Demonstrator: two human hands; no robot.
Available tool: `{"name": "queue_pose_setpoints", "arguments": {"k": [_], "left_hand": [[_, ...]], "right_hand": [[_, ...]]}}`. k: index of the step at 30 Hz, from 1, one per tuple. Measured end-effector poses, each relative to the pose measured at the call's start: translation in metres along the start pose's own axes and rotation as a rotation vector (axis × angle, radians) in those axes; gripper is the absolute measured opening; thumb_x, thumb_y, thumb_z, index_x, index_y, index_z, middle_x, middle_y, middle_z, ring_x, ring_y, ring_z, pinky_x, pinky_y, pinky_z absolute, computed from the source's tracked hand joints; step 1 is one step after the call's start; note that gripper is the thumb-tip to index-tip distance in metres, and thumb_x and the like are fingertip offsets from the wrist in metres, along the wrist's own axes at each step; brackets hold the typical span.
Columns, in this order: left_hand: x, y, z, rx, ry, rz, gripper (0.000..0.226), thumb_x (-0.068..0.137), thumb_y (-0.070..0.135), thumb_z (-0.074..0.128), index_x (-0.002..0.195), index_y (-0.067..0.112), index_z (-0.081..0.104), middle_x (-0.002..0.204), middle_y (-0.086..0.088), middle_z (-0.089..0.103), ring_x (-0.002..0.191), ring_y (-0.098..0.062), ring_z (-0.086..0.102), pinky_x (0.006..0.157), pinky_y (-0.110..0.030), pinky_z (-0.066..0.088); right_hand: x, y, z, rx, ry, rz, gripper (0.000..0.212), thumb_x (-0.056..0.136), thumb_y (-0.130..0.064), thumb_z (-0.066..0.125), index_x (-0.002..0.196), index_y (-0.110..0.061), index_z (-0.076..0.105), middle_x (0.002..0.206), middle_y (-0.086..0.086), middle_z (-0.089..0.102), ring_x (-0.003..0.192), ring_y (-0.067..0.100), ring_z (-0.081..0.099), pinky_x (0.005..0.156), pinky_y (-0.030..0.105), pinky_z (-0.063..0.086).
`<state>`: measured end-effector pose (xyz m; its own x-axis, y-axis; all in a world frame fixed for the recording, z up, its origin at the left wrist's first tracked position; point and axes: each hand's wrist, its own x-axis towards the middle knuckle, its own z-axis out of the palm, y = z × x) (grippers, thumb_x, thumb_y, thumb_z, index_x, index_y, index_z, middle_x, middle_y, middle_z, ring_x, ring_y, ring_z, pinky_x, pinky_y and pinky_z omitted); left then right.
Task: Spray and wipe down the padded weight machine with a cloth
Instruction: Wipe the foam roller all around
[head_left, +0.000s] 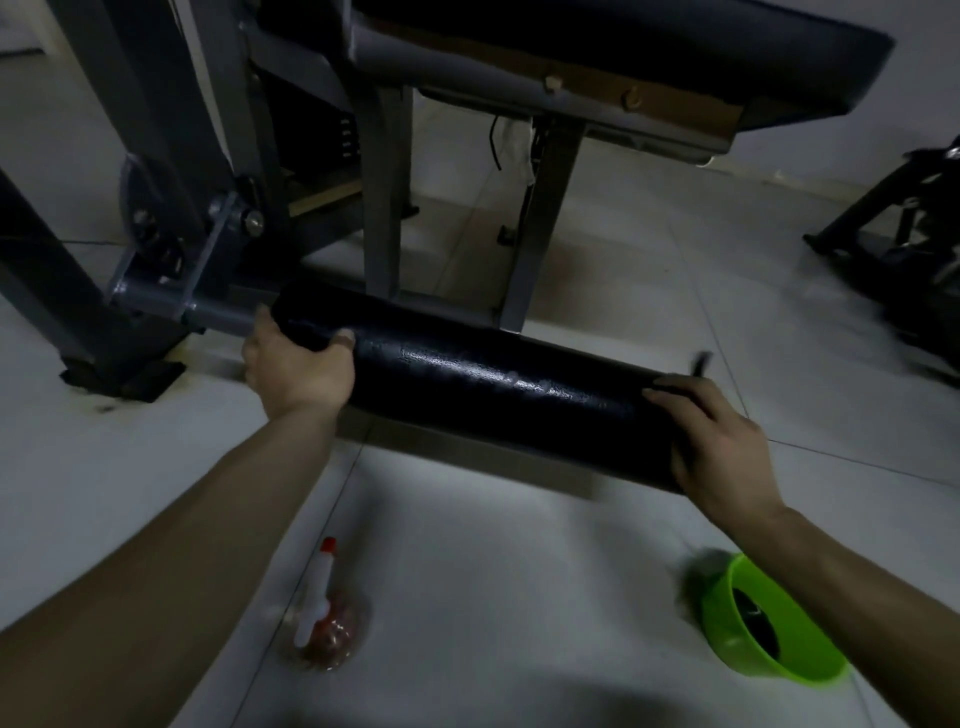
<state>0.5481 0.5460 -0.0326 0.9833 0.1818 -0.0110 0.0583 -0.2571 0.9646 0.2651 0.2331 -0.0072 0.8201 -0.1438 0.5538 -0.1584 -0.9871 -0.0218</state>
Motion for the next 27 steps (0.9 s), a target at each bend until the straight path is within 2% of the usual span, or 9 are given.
{"name": "queue_pose_setpoints", "arguments": {"k": [3, 7, 11, 14, 16, 18, 20, 23, 27], "left_hand": [[-0.001, -0.002, -0.003, 0.013, -0.013, 0.012, 0.099, 0.072, 0.05, 0.078, 0.157, 0.027, 0.032, 0.153, -0.006, 0.046, 0.14, -0.033, 0.044, 0.117, -0.046, 0.039], [0.001, -0.014, -0.017, -0.051, -0.07, 0.055, 0.097, 0.06, 0.065, 0.071, 0.147, 0.032, 0.044, 0.141, 0.001, 0.058, 0.131, -0.027, 0.054, 0.11, -0.049, 0.046], [-0.002, -0.026, -0.035, -0.139, -0.131, 0.136, 0.062, 0.082, 0.036, 0.07, 0.141, 0.028, 0.053, 0.133, 0.0, 0.061, 0.124, -0.023, 0.058, 0.108, -0.045, 0.047], [-0.005, -0.037, -0.044, -0.178, -0.161, 0.235, 0.059, 0.087, 0.02, 0.065, 0.144, 0.021, 0.051, 0.133, -0.001, 0.062, 0.123, -0.019, 0.058, 0.104, -0.036, 0.047], [-0.002, -0.043, -0.047, -0.165, -0.194, 0.295, 0.059, 0.09, 0.014, 0.065, 0.145, 0.029, 0.05, 0.133, 0.006, 0.061, 0.123, -0.011, 0.057, 0.104, -0.034, 0.048], [0.003, -0.045, -0.05, -0.156, -0.214, 0.311, 0.057, 0.094, 0.012, 0.064, 0.137, 0.047, 0.05, 0.13, 0.015, 0.061, 0.122, -0.004, 0.057, 0.105, -0.037, 0.05], [0.004, -0.044, -0.052, -0.184, -0.226, 0.317, 0.052, 0.095, 0.018, 0.064, 0.133, 0.052, 0.05, 0.127, 0.017, 0.062, 0.12, -0.003, 0.058, 0.103, -0.039, 0.052], [0.008, -0.045, -0.051, -0.269, -0.251, 0.25, 0.049, 0.097, 0.018, 0.064, 0.143, 0.027, 0.051, 0.13, 0.007, 0.062, 0.122, -0.012, 0.059, 0.103, -0.041, 0.053], [0.012, -0.044, -0.048, -0.241, -0.243, 0.133, 0.053, 0.095, 0.024, 0.069, 0.145, 0.027, 0.051, 0.138, 0.003, 0.058, 0.127, -0.017, 0.057, 0.107, -0.043, 0.05]], "right_hand": [[0.036, -0.044, 0.023, 0.07, 0.027, -0.096, 0.056, 0.073, 0.01, 0.067, 0.125, -0.009, 0.071, 0.131, 0.01, 0.064, 0.108, 0.029, 0.066, 0.075, 0.037, 0.057], [0.092, -0.121, 0.059, 0.182, -0.007, -0.209, 0.046, 0.085, -0.006, 0.052, 0.129, -0.011, 0.068, 0.132, 0.009, 0.062, 0.106, 0.032, 0.068, 0.075, 0.04, 0.06], [0.143, -0.193, 0.09, 0.222, -0.006, -0.28, 0.041, 0.088, -0.008, 0.06, 0.128, -0.012, 0.068, 0.13, 0.01, 0.061, 0.095, 0.034, 0.069, 0.069, 0.044, 0.06], [0.175, -0.242, 0.112, 0.232, -0.004, -0.325, 0.04, 0.087, -0.008, 0.065, 0.126, -0.011, 0.069, 0.128, 0.011, 0.062, 0.092, 0.035, 0.07, 0.065, 0.045, 0.059], [0.194, -0.275, 0.123, 0.251, -0.01, -0.367, 0.038, 0.086, -0.009, 0.068, 0.124, -0.011, 0.07, 0.127, 0.012, 0.063, 0.093, 0.035, 0.07, 0.065, 0.045, 0.059], [0.206, -0.298, 0.128, 0.265, -0.034, -0.409, 0.036, 0.086, -0.011, 0.072, 0.123, -0.011, 0.07, 0.128, 0.011, 0.063, 0.098, 0.032, 0.069, 0.068, 0.043, 0.059], [0.205, -0.298, 0.126, 0.262, -0.069, -0.434, 0.039, 0.085, -0.013, 0.074, 0.123, -0.013, 0.07, 0.131, 0.008, 0.063, 0.104, 0.029, 0.067, 0.07, 0.042, 0.059], [0.175, -0.258, 0.108, 0.21, -0.079, -0.452, 0.036, 0.091, -0.011, 0.063, 0.127, -0.015, 0.068, 0.135, 0.006, 0.061, 0.116, 0.028, 0.065, 0.075, 0.043, 0.06], [0.125, -0.19, 0.07, 0.096, -0.041, -0.415, 0.039, 0.095, -0.007, 0.048, 0.128, -0.014, 0.068, 0.138, 0.006, 0.062, 0.127, 0.026, 0.063, 0.083, 0.042, 0.061]]}}
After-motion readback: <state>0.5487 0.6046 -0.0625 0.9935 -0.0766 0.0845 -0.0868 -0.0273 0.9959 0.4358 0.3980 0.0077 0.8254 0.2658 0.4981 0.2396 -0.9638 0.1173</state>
